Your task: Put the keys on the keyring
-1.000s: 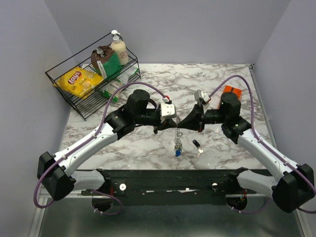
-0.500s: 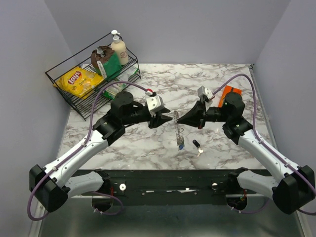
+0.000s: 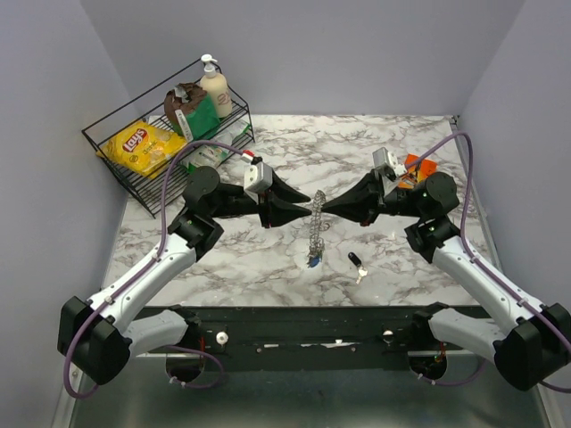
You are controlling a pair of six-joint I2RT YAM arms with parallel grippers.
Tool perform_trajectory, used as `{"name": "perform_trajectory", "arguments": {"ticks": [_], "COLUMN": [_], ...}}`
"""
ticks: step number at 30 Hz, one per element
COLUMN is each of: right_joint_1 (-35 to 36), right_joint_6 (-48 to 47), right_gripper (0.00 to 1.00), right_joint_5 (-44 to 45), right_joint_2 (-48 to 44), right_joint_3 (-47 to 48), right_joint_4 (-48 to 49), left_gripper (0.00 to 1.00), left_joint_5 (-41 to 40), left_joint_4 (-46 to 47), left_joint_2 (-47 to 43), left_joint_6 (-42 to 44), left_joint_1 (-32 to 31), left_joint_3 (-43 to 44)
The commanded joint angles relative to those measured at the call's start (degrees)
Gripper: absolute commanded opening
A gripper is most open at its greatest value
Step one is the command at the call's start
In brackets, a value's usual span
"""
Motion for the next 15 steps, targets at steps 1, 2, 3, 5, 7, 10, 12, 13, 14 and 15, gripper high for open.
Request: {"name": "perform_trajectory", "arguments": {"ticks": [1, 2, 3, 5, 7, 10, 12, 13, 14, 15], "right_joint_1": [0.3, 0.3, 0.3, 0.3, 0.3, 0.3, 0.3, 0.3, 0.3, 0.3], "right_joint_6": [5.1, 5.5, 5.7, 5.8, 5.9, 5.9, 5.8, 5.8, 5.8, 5.8], "right_gripper": [0.01, 0.01, 0.01, 0.01, 0.01, 0.01, 0.01, 0.01, 0.01, 0.01], "right_joint_5": [0.6, 0.6, 0.4, 0.3, 0.4, 0.7, 0.6, 0.6, 0.6, 0.6], "right_joint_2": [0.8, 1.0, 1.1, 1.4, 1.4, 1.4, 1.6, 1.6, 1.6, 1.6], "right_joint_3": [-0.4, -0.3, -0.2, -0.1, -0.2, -0.2, -0.2, -0.2, -0.2, -0.2], "right_joint_4": [10.1, 10.6, 10.8, 11.0, 11.1, 11.0, 10.9, 10.8, 10.7, 10.7], "left_gripper": [0.41, 0.40, 0.40, 0.39, 0.38, 0.35, 0.35, 0.35, 0.35, 0.34], "left_joint_5": [4.3, 4.2, 4.1, 4.2, 4.2, 4.3, 4.6, 4.6, 4.7, 4.8], "left_joint_4": [5.8, 5.4, 5.4, 5.7, 6.7, 6.3, 6.1, 6.2, 6.2, 6.3], "left_joint_2": [0.9, 1.4, 1.6, 2.0, 2.3, 2.8, 3.3, 3.4, 3.5, 3.7], "left_joint_6": [-3.6, -3.5, -3.5, -3.5, -4.1, -3.7, -3.5, -3.6, -3.5, -3.6], "left_joint_1": [-0.9, -0.9, -0.9, -1.0, -1.2, -1.4, -1.3, -1.4, -1.5, -1.6], "left_joint_3": [0.2, 0.5, 0.5, 0.5, 0.5, 1.2, 1.6, 1.7, 1.8, 1.9]}}
